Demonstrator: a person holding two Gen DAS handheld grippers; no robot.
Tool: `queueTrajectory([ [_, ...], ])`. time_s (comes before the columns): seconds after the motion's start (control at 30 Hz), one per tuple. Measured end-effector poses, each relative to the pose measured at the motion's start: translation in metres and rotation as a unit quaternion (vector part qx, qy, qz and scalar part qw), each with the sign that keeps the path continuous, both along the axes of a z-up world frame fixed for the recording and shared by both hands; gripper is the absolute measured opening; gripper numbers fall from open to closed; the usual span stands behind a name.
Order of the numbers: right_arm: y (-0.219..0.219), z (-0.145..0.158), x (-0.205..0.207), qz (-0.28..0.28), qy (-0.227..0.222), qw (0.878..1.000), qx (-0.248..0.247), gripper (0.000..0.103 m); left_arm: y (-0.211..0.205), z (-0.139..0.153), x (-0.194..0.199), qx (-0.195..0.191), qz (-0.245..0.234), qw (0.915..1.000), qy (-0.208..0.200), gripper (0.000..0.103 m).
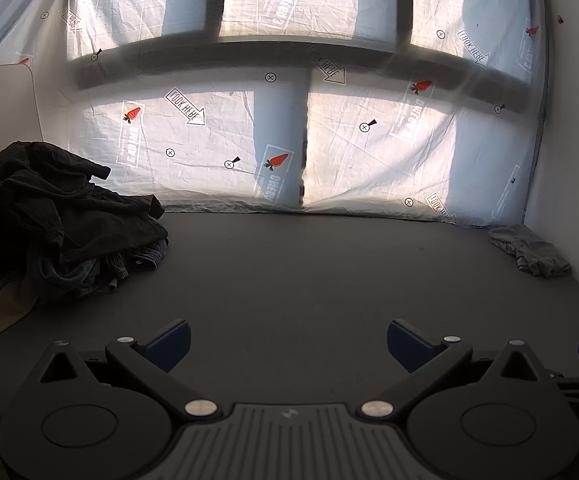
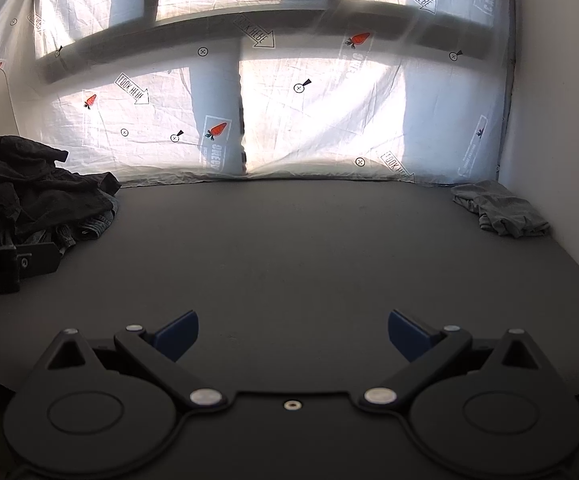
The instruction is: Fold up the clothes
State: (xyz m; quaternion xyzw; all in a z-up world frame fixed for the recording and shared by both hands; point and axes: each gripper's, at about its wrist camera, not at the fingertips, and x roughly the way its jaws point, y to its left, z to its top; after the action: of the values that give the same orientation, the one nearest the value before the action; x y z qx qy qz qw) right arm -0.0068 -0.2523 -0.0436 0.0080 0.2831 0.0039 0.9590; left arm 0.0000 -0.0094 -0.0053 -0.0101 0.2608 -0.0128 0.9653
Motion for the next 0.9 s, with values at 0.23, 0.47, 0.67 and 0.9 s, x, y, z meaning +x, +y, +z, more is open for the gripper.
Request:
queueTrajectory([
  [0.23,-0.018,-0.007,0.029,0.000,0.009,1.000,-0.001,0.102,-0.011,-0.004,0.033,-0.030,0.008,0.9995,0.009,0.103],
  [0.47,-0.038,-0.015,0.097,0.000,0.020,0.999,0.033,0.102,-0.021,-0.007,0.082,-0.017,0.062,0.9974,0.032,0.103],
  [0.67,-0.043,-0.014,0.156,0.024,0.016,0.998,0.048,0.103,-0.015,-0.006,0.125,-0.062,0.120,0.9890,0.060,0.103],
  [0.9,-0.033,-0.041,0.213,0.068,0.066,0.991,0.094,0.103,0.019,-0.033,0.143,-0.121,0.194,0.9671,0.111,0.103],
])
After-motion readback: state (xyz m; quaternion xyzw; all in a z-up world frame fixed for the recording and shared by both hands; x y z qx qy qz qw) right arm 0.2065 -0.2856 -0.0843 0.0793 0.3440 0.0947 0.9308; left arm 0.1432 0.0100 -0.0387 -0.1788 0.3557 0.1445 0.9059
